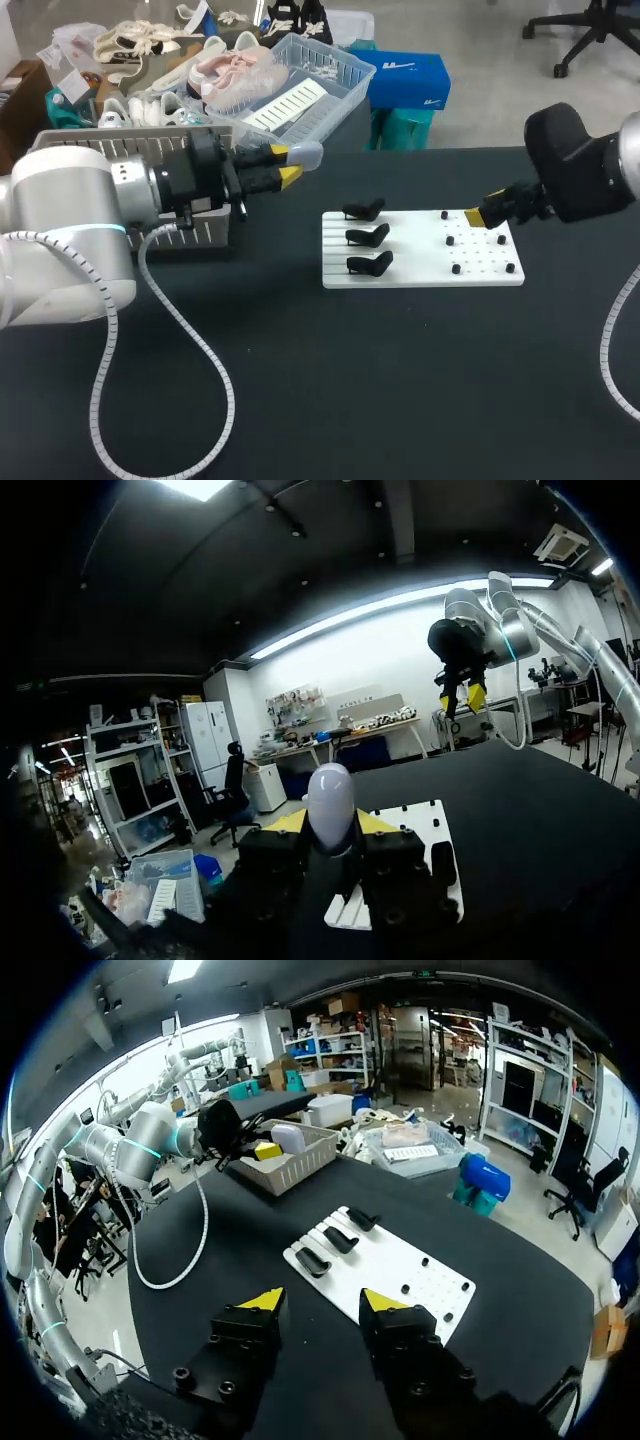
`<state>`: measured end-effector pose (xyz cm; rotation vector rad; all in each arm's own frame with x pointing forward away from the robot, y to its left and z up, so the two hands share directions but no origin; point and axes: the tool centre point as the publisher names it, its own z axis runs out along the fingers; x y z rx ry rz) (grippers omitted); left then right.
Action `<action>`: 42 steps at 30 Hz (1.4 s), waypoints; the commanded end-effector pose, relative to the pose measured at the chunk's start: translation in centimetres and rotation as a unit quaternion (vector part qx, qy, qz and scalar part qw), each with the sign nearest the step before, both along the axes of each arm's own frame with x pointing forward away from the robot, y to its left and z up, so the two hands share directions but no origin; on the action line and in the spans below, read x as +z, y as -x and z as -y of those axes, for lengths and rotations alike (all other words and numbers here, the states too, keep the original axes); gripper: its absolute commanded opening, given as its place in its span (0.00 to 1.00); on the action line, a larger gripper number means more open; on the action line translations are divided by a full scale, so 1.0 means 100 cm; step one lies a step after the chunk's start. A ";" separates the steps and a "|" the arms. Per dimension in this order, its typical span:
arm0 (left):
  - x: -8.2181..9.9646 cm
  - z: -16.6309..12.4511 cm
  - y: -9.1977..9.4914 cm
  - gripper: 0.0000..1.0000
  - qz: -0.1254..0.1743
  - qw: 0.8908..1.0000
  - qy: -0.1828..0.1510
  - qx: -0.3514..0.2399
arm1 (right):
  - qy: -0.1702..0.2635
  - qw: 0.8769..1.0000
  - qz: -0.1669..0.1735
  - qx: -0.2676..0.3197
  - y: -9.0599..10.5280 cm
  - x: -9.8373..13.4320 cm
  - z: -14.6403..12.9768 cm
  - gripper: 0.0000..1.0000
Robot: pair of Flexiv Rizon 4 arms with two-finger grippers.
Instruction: Pick up each earbud case from the left stands, insert the matching earbuds, close the lid, and place the case in the box.
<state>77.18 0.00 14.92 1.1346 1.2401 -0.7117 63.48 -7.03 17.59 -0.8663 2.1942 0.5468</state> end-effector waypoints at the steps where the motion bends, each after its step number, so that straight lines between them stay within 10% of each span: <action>1: 0.006 -0.018 0.002 0.00 0.005 0.999 0.004 0.035 | -0.032 0.999 0.032 -0.008 0.000 -0.005 0.002 0.44; 12: 0.000 -0.064 -0.010 0.00 -0.005 0.995 -0.004 0.097 | -0.025 0.999 0.033 0.000 -0.012 -0.008 0.001 0.48; 13: -0.001 -0.068 -0.011 0.00 -0.007 0.995 -0.006 0.102 | -0.025 0.999 0.033 0.000 -0.012 -0.008 0.001 0.88; 14: -0.002 -0.070 -0.011 0.00 -0.007 0.994 -0.006 0.106 | -0.025 0.999 0.033 0.000 -0.012 -0.008 0.001 1.00; 42: -0.050 -0.164 -0.048 0.00 -0.037 0.974 -0.021 0.223 | -0.025 0.999 0.033 0.000 -0.012 -0.008 0.001 1.00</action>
